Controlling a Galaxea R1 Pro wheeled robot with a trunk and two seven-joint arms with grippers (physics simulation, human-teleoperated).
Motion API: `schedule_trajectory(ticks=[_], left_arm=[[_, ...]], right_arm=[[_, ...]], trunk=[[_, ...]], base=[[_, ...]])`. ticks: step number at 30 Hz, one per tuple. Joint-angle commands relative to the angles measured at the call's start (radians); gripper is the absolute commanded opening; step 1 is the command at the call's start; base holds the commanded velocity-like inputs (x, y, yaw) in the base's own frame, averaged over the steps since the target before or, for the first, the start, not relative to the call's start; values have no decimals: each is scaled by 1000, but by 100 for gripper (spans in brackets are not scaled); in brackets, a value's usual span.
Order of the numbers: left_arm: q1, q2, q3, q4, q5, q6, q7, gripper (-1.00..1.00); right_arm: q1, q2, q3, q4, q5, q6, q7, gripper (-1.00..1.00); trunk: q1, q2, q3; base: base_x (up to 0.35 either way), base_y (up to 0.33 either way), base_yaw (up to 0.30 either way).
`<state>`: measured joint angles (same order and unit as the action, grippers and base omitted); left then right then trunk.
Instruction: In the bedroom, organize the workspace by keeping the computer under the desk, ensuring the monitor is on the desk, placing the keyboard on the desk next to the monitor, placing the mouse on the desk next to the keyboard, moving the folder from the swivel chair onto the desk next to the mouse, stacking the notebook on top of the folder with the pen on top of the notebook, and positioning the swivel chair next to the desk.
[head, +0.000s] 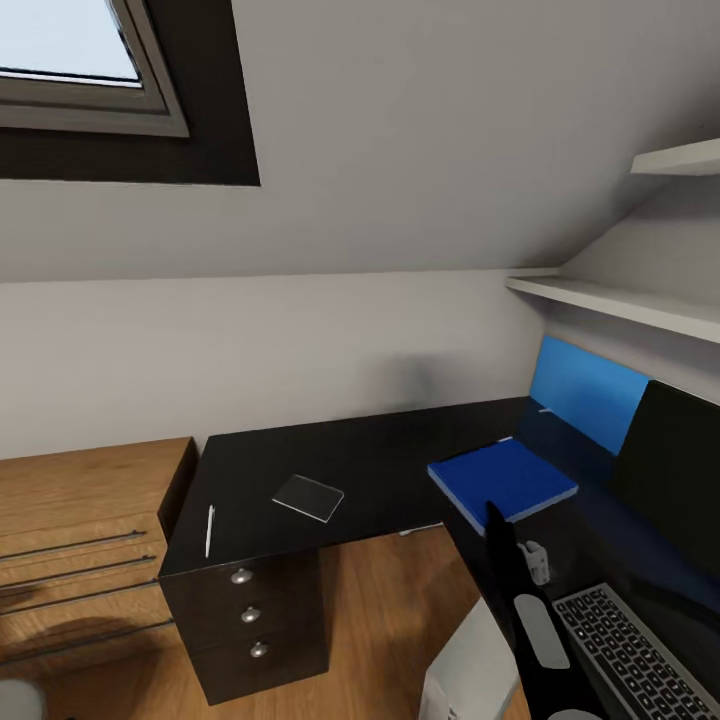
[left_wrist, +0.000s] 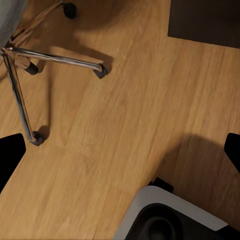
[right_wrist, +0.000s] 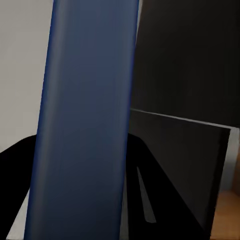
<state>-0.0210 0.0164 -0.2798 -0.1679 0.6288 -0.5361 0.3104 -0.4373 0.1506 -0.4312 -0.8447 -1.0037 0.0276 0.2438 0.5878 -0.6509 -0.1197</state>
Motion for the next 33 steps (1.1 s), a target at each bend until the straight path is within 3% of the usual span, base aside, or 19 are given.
schedule_trajectory(ticks=[1,6,17,24,33], left_arm=[[-1,0,-9,-1,2,-1,9,100],[-1,-1,-9,-1,2,-1,9,100],[-1,-5,-9,-1,2,-1,7,100],[-1,-7,-8,-1,3,-2,10,100],[-1,-7,-4,-2,7,-3,11,100]], right_arm=[[-1,1,-3,1,-20,3,5,-100],[-1,-1,-3,17,-63,31,6,-100],[-1,0,-3,19,-72,42,8,-100],[-1,1,-3,19,-73,2,3,-100],[-1,-4,-2,19,-70,-23,-81,-100]], trunk=[[0,-1,-2],[0,-1,-2],[0,-1,-2],[0,-1,-2],[4,-8,-5]], base=[[21,4,0],[7,1,0],[0,0,0],[0,0,0],[0,0,0]])
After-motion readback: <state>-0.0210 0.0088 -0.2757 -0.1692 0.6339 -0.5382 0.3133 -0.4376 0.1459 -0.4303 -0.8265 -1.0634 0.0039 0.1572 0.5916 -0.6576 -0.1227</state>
